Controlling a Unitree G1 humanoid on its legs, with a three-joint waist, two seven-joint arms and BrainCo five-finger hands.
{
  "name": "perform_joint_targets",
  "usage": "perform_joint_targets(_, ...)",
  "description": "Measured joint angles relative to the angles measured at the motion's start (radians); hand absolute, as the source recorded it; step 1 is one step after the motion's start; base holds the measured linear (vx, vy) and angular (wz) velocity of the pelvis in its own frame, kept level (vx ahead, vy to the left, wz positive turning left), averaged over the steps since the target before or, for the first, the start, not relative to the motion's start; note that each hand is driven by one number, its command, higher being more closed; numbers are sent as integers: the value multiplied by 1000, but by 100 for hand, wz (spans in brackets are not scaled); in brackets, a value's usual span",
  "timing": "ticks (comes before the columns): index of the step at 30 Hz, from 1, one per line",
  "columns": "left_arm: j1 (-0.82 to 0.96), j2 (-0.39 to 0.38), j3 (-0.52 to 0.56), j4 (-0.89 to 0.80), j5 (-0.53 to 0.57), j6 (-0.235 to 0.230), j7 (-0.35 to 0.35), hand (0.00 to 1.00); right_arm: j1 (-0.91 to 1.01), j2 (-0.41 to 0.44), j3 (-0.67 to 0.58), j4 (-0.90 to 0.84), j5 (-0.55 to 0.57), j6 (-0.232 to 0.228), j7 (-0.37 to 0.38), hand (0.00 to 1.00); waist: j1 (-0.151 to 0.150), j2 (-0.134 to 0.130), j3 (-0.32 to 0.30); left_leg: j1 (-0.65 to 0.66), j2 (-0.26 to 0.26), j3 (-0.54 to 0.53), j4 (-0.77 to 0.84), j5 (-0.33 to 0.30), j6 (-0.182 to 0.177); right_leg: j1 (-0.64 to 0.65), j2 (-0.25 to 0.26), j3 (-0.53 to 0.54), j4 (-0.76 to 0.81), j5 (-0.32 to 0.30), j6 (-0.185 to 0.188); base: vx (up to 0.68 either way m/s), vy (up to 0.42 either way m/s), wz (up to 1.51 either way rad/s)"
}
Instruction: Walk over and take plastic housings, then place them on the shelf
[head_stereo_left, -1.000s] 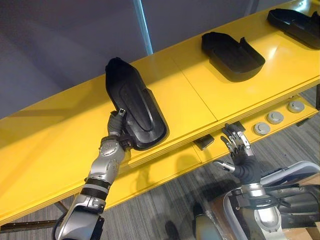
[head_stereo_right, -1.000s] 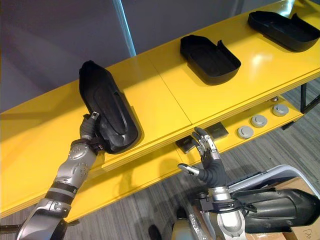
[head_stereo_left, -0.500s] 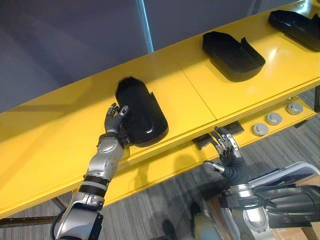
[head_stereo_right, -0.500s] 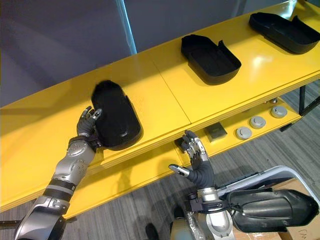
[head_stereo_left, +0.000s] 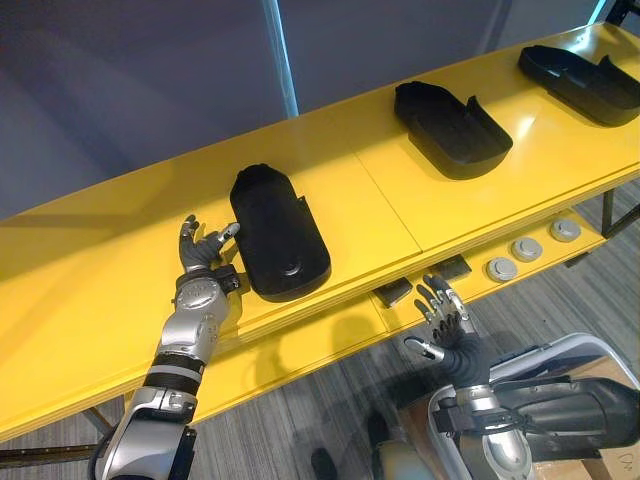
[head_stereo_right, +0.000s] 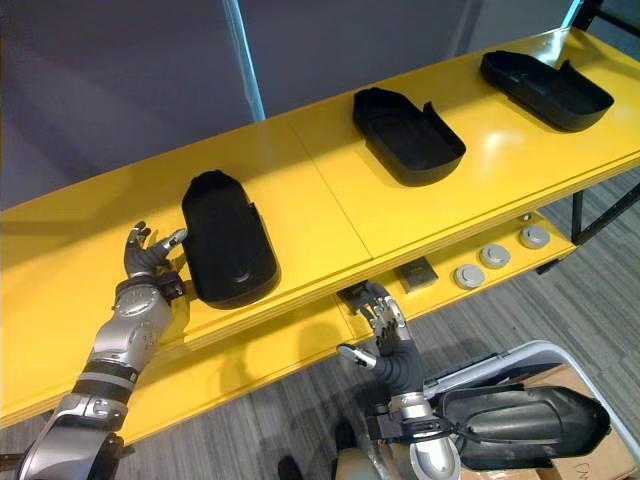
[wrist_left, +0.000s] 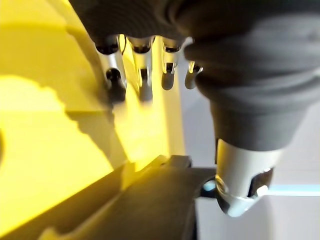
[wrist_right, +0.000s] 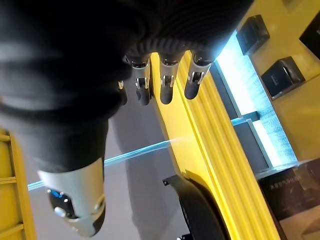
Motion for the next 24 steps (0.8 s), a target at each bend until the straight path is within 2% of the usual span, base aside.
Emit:
perform_joint_targets(5,7,62,54,-173,-7,-68,1,0,29,-3,-1,2,-4,1,5,0,9,3,-31,32,2,-2,-24,3,-3,32,6,-3,-16,3,-2,45,6,-2)
perform_joint_targets(7,44,103,88,-255,-4,-96,-5,0,39,-4,-2,4,-36,1,3,0,11,5,-79,49,2,-10,-44,9,-7,49,8,-10,-33,1,-3,38,7,7)
perform_joint_targets(12,119,121,122,-299,-5,-118,-51,0,37,-16,-22,38,-64,1,-1,0,37,11,-146,78,-1,-37,-70,21,-15,84,4,-39,-54,-6,-5,-10,-5,17)
perform_joint_targets(15,268,113,161,-372,-23,-147,-98,0,31,-31,-40,73,-67,1,-2,0,48,21,-178,93,-1,-59,-81,25,-18,105,3,-62,-72,-12,-5,-48,-16,19)
perform_joint_targets(16,298,102,172,-388,-31,-162,-104,0,31,-37,-47,76,-68,1,-4,0,54,24,-186,93,-1,-60,-84,26,-18,105,3,-64,-73,-12,-5,-18,-9,13)
perform_joint_targets(18,429,14,214,-481,-46,-221,-128,0,29,-51,-82,81,-87,0,-10,0,68,34,-214,94,-2,-77,-89,31,-22,123,0,-87,-85,-6,-6,28,-10,21)
perform_joint_targets(20,540,-60,215,-562,-45,-261,-136,0,24,-50,-107,85,-88,-3,-12,0,75,35,-234,100,-4,-96,-97,35,-26,129,-4,-101,-92,-7,-7,12,-6,28)
perform_joint_targets(24,797,-219,211,-744,-23,-318,-203,0,23,-46,-151,85,-100,-7,-11,0,109,36,-259,111,-3,-127,-104,37,-28,167,-4,-134,-126,-10,-2,1,-15,24)
